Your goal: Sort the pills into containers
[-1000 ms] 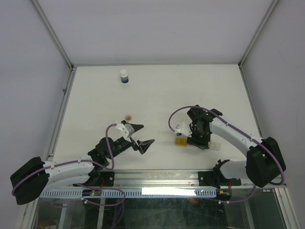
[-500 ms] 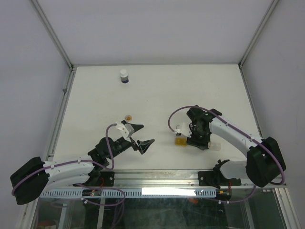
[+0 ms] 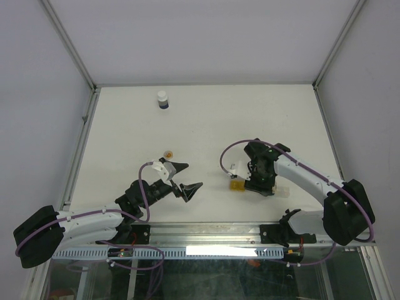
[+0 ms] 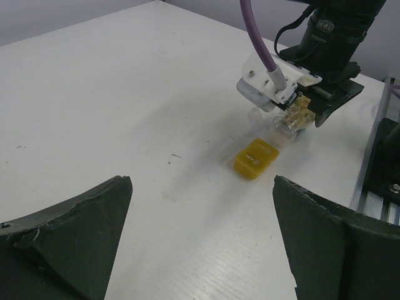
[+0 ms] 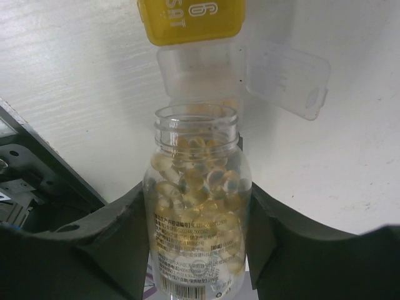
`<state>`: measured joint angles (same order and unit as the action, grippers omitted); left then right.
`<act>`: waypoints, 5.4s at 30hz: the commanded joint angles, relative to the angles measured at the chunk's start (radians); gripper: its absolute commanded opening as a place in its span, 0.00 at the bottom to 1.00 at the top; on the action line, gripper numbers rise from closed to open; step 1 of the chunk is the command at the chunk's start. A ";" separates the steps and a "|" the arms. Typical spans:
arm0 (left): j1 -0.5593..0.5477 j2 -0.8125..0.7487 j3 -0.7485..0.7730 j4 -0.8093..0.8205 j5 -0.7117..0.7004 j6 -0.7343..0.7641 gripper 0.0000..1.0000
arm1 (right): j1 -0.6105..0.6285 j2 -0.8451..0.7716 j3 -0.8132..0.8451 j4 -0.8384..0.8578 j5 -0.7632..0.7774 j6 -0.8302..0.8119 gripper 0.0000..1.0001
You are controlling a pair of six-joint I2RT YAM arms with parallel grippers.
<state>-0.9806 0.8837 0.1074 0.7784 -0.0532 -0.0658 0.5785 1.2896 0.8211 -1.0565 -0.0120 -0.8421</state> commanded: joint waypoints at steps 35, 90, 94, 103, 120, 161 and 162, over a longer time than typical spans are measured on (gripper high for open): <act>0.002 0.000 0.000 0.039 0.000 0.008 0.99 | 0.037 -0.029 -0.005 0.050 0.066 0.011 0.00; 0.307 0.125 0.692 -1.067 -0.062 -0.364 0.98 | -0.459 -0.511 -0.296 1.854 -1.151 1.232 0.00; 0.325 0.293 0.794 -1.171 -0.189 -0.318 0.98 | -0.458 -0.541 -0.318 1.775 -1.130 1.192 0.00; 0.392 0.531 0.928 -1.262 -0.264 -0.249 0.94 | -0.457 -0.555 -0.282 1.617 -1.119 1.129 0.00; 0.490 0.811 1.018 -1.298 -0.194 -0.193 0.71 | -0.457 -0.540 -0.273 1.560 -1.099 1.147 0.00; 0.488 0.522 0.876 -1.066 0.335 -0.286 0.32 | -0.457 -0.539 -0.180 1.172 -1.216 0.769 0.00; 0.488 0.464 0.834 -0.989 0.418 -0.321 0.32 | -0.457 -0.542 -0.161 1.095 -1.215 0.699 0.00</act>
<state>-0.4896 1.5883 1.0351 -0.4686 0.0250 -0.2943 0.1226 0.7597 0.5533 0.2913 -1.1786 0.1181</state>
